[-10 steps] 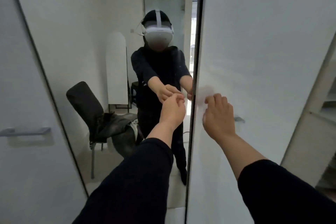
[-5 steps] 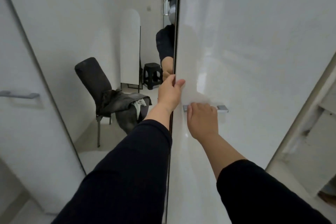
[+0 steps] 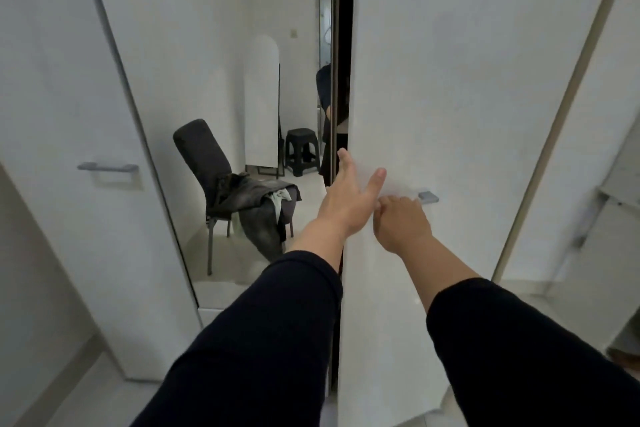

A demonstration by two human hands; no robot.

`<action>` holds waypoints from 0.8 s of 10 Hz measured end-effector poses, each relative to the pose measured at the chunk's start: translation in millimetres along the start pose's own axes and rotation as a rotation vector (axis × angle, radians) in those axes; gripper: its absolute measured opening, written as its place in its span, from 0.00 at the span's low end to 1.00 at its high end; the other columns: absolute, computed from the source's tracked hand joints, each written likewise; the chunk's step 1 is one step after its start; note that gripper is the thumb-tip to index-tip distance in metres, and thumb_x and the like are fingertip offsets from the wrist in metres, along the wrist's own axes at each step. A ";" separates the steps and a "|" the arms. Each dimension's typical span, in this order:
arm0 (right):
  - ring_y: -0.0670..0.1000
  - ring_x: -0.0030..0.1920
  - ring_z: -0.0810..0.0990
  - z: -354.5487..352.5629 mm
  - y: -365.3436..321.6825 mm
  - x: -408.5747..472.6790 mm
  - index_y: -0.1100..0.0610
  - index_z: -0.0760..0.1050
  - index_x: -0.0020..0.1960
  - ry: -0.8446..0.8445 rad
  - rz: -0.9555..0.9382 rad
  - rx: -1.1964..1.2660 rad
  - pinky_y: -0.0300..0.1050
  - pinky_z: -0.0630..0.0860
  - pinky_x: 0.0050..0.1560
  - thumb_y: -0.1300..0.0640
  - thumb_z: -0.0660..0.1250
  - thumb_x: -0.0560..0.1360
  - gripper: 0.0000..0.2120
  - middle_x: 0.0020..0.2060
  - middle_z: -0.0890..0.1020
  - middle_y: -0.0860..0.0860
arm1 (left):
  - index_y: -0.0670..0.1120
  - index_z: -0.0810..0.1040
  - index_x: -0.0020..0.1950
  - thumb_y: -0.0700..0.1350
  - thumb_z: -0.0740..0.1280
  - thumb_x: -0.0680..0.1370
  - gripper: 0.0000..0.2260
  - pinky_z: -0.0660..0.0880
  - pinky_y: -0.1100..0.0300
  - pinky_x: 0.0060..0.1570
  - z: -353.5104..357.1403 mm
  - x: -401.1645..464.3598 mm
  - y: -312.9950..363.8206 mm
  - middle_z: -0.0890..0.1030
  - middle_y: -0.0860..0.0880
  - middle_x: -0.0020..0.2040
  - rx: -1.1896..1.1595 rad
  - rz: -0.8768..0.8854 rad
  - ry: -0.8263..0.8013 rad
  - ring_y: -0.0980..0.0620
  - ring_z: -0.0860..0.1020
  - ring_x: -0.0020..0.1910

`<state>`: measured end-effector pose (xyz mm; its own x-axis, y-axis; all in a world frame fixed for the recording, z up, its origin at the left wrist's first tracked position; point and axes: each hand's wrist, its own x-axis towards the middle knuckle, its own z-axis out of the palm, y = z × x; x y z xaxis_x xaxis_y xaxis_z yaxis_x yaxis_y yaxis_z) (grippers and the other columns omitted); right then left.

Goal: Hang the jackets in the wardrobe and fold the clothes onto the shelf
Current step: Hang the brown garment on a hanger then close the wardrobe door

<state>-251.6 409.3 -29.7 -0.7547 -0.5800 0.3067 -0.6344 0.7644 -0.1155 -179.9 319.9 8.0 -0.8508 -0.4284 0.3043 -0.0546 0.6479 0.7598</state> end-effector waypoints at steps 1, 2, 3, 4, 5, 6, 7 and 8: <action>0.56 0.68 0.67 -14.3 10.1 -42.2 0.58 0.69 0.65 -0.053 0.016 0.029 0.54 0.62 0.70 0.55 0.46 0.83 0.19 0.64 0.74 0.55 | 0.47 0.34 0.77 0.64 0.52 0.79 0.38 0.51 0.45 0.75 2.9 -41.4 18.7 0.45 0.49 0.79 0.064 0.048 -0.058 0.49 0.51 0.78; 0.55 0.71 0.63 -34.8 21.5 -84.0 0.58 0.64 0.70 -0.095 0.051 0.043 0.57 0.60 0.72 0.55 0.48 0.82 0.19 0.67 0.70 0.55 | 0.49 0.32 0.76 0.64 0.51 0.79 0.37 0.48 0.43 0.76 16.3 -83.4 40.7 0.44 0.51 0.79 0.057 0.084 -0.102 0.49 0.51 0.78; 0.55 0.71 0.65 -49.5 37.7 -120.0 0.58 0.64 0.71 -0.130 0.078 0.020 0.57 0.66 0.69 0.57 0.51 0.80 0.19 0.67 0.71 0.55 | 0.50 0.31 0.76 0.63 0.50 0.80 0.36 0.41 0.45 0.76 33.1 -115.6 63.8 0.45 0.51 0.79 0.031 0.109 -0.138 0.49 0.50 0.78; 0.53 0.70 0.66 -64.0 61.2 -149.4 0.57 0.65 0.71 -0.140 0.112 0.015 0.58 0.67 0.68 0.58 0.53 0.79 0.20 0.67 0.70 0.52 | 0.48 0.33 0.77 0.62 0.50 0.80 0.36 0.38 0.46 0.75 48.1 -140.3 89.3 0.48 0.51 0.79 0.052 0.177 -0.171 0.49 0.52 0.78; 0.55 0.65 0.73 -81.5 88.2 -177.0 0.54 0.63 0.72 -0.195 0.178 0.019 0.58 0.70 0.66 0.59 0.55 0.79 0.22 0.66 0.73 0.53 | 0.45 0.35 0.77 0.59 0.51 0.81 0.35 0.40 0.47 0.74 65.6 -169.0 123.5 0.54 0.48 0.79 0.093 0.231 -0.207 0.48 0.54 0.77; 0.56 0.61 0.75 -107.7 105.4 -213.8 0.55 0.61 0.73 -0.249 0.192 0.061 0.54 0.71 0.65 0.57 0.56 0.80 0.22 0.67 0.72 0.56 | 0.46 0.36 0.78 0.58 0.52 0.82 0.34 0.45 0.47 0.75 86.1 -198.2 160.5 0.55 0.48 0.78 0.106 0.228 -0.266 0.45 0.54 0.76; 0.57 0.68 0.68 -132.7 113.2 -255.8 0.59 0.58 0.75 -0.272 0.207 0.289 0.41 0.66 0.69 0.58 0.55 0.82 0.22 0.69 0.68 0.56 | 0.47 0.37 0.78 0.59 0.51 0.82 0.33 0.47 0.46 0.75 112.9 -214.3 193.4 0.54 0.48 0.79 0.113 0.231 -0.315 0.43 0.53 0.77; 0.58 0.69 0.69 -144.1 144.7 -277.4 0.63 0.60 0.74 -0.053 0.392 0.308 0.32 0.66 0.62 0.63 0.55 0.82 0.20 0.69 0.70 0.60 | 0.49 0.39 0.78 0.61 0.50 0.81 0.32 0.45 0.47 0.75 144.1 -221.7 221.3 0.52 0.49 0.79 0.111 0.230 -0.383 0.42 0.49 0.77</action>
<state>-109.9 721.4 4.7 -0.9486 -0.2855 0.1364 -0.3151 0.8136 -0.4887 -78.6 648.9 25.8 -0.9782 -0.0153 0.2073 0.1204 0.7711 0.6252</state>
